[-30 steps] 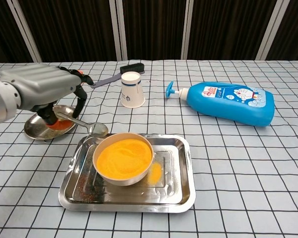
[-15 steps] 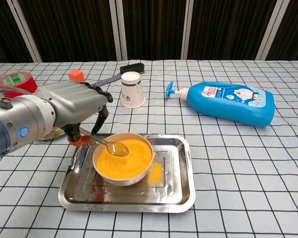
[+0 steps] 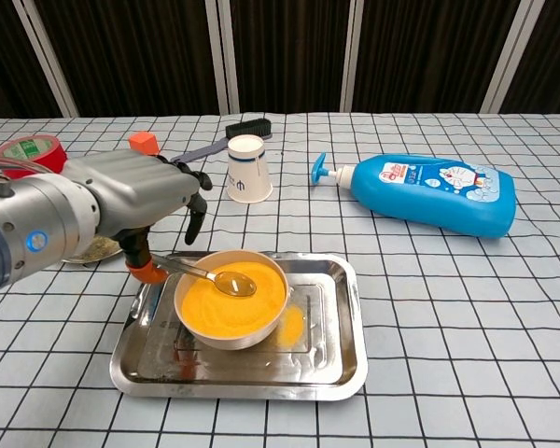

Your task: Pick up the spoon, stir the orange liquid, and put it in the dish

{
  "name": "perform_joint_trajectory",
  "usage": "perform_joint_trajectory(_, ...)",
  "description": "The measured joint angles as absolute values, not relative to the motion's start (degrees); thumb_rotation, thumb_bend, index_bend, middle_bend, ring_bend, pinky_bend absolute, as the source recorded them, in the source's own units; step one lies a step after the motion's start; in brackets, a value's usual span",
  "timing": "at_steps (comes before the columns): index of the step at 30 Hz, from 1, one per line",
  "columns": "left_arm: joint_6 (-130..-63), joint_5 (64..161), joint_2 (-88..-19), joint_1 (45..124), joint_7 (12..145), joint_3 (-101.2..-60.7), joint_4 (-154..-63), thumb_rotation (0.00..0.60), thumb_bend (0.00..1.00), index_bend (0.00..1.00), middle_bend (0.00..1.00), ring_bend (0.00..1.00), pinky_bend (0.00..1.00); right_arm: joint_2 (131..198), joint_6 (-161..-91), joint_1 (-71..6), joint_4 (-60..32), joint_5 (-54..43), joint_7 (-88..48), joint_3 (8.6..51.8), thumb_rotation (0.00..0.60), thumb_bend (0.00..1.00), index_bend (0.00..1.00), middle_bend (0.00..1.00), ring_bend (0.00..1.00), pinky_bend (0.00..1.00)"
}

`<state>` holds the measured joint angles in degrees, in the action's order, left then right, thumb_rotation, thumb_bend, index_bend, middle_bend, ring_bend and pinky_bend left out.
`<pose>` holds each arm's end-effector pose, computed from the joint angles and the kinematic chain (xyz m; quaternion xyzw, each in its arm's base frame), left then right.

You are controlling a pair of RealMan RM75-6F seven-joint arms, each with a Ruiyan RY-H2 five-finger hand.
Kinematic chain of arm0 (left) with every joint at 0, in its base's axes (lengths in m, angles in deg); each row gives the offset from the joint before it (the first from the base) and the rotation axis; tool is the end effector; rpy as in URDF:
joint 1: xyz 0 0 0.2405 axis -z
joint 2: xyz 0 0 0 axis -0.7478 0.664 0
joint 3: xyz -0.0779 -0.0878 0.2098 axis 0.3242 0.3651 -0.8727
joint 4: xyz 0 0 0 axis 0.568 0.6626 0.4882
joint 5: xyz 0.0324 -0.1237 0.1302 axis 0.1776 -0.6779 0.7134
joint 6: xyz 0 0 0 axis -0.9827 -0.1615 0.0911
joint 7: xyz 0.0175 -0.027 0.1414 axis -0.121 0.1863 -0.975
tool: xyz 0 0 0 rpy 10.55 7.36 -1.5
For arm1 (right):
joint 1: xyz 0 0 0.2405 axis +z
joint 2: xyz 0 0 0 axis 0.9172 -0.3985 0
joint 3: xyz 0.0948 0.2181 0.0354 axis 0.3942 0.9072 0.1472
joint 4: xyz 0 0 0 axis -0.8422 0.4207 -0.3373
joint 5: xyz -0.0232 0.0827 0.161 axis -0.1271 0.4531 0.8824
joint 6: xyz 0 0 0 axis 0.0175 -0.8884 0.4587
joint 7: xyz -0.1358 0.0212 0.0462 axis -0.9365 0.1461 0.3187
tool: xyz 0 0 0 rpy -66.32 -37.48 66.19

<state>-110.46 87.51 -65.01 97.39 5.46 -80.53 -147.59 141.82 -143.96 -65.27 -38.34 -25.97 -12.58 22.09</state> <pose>-0.0751 0.2662 -0.0038 -0.8070 -0.2677 -0.2055 0.4847 -0.2911 -0.1564 0.1805 0.5359 -0.4926 0.3986 0.5580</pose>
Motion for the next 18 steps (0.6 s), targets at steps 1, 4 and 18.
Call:
perform_joint_trajectory(1,-110.54,87.78,-64.46,97.19,6.28,-80.54,-148.2,0.6,0.35,0.33,0.02,0.0,0.05,141.79,-143.94,-65.27,-38.34,-25.96,-12.54,22.09,0.6,0.31,0.0,0.0,0.0,0.0)
perform_joint_trajectory(4,-110.82,89.4,-62.08,96.11,9.66,-80.84,-150.42,0.6,0.34,0.26,0.01,0.0,0.05,141.79,-143.89,-65.26,-38.31,-25.91,-12.54,22.08,0.6,0.31,0.0,0.0,0.0,0.0)
perform_joint_trajectory(18,-109.76,108.21,-51.46,88.4,29.86,-87.33,-151.71,0.6,0.18,0.3,0.94,0.92,0.95,142.07,-144.14,-65.38,-38.52,-25.8,-13.53,22.04,0.6,0.31,0.0,0.0,0.0,0.0)
